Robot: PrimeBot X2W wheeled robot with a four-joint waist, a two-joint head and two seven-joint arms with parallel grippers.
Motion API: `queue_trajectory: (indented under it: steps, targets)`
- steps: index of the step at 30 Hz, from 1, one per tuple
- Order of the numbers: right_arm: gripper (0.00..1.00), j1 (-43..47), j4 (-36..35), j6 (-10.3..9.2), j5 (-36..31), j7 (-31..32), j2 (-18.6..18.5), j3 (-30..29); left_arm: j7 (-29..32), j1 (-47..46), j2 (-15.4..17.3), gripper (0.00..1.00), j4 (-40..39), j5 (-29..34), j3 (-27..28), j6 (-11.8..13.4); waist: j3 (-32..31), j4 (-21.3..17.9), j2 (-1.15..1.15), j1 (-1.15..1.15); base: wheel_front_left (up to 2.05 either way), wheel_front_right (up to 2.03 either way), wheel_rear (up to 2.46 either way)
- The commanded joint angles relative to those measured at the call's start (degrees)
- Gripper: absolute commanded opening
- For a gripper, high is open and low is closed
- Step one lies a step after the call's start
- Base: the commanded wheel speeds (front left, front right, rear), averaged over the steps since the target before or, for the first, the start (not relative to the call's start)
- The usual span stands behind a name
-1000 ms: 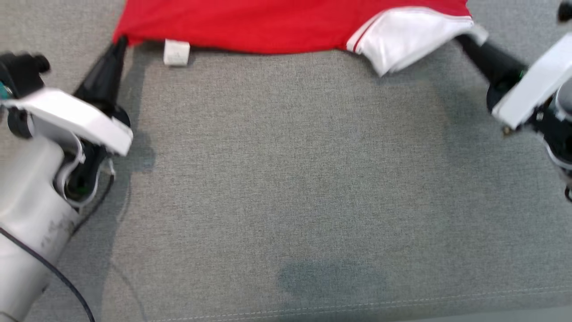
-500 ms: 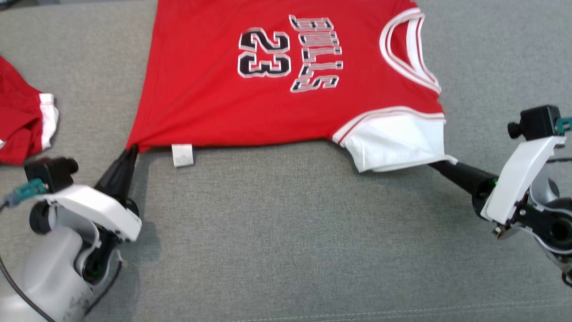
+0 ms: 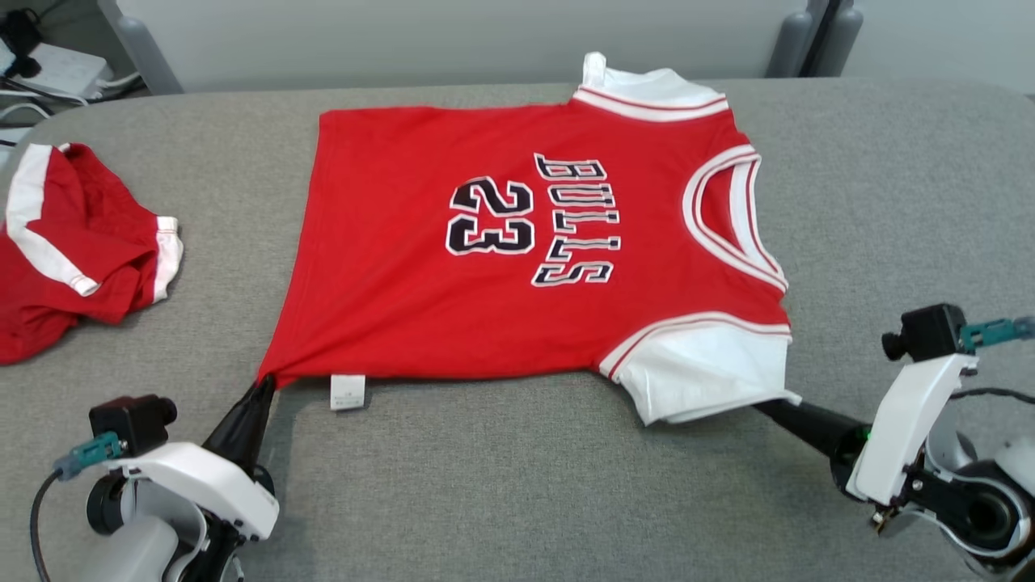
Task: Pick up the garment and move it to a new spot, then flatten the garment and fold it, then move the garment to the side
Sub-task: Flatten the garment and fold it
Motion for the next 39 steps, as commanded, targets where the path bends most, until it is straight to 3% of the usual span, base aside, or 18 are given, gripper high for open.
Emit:
queue_trajectory:
  steps: [1, 23, 31, 32, 33, 34, 35, 39]
  targets:
    - [0.00, 1.80, -1.71, 0.08, 0.84, -0.10, -1.24, 0.12, -0.35, 0.05, 2.03, 0.00, -0.84, 0.97, 2.50, -0.40, -0.88, 0.46, 0.00, 0.00, 0.00, 0.00, 0.00]
    - [0.00, 9.41, -4.96, 0.08, 5.02, 4.34, -4.75, 2.40, -0.35, 9.27, 2.22, 0.00, -4.71, 1.35, 0.96, -0.41, -3.95, 0.66, 0.00, 0.00, 0.00, 0.00, 0.00]
    - [0.00, 9.14, -3.08, 0.08, 3.31, 3.15, -4.48, 2.16, -0.35, 9.11, 2.13, 0.00, -2.75, 2.61, 3.77, -0.41, -3.11, 1.06, 0.00, 0.00, 0.00, 0.00, 0.00]
    - [0.32, 9.04, -2.87, 0.08, 3.15, 3.04, -4.23, 2.17, -0.35, 9.02, 2.05, 0.00, -2.64, 2.88, 3.77, -0.41, -2.99, 1.00, 0.00, 0.00, 0.00, 0.00, 0.00]
    - [0.92, 8.93, -2.77, 0.08, 2.98, 2.78, -3.96, 2.12, -0.35, 8.90, 2.01, 0.21, -2.58, 3.20, 3.75, -0.41, -2.89, 0.93, 0.00, 0.00, 0.00, 0.00, 0.00]
    - [1.00, 8.85, -2.75, 0.08, 2.95, 2.23, -3.59, 1.85, -0.35, 8.75, 1.84, 0.41, -2.74, 3.42, 3.75, -0.41, -2.78, 0.82, 0.00, 0.00, 0.00, 0.00, 0.00]
    - [1.00, 8.72, -2.78, 0.08, 2.78, 1.87, -3.34, 1.73, -0.35, 8.66, 1.66, 1.00, -3.12, 3.60, 3.82, -0.41, -2.66, 0.72, 0.00, 0.00, 0.00, 0.00, 0.00]
    - [1.00, 7.98, -3.52, 0.08, 0.90, -0.83, -2.85, 0.88, -0.35, 8.59, 1.64, 1.00, -4.71, 4.25, 4.46, -0.41, -2.31, 0.34, 0.00, 0.00, 0.00, 0.00, 0.00]
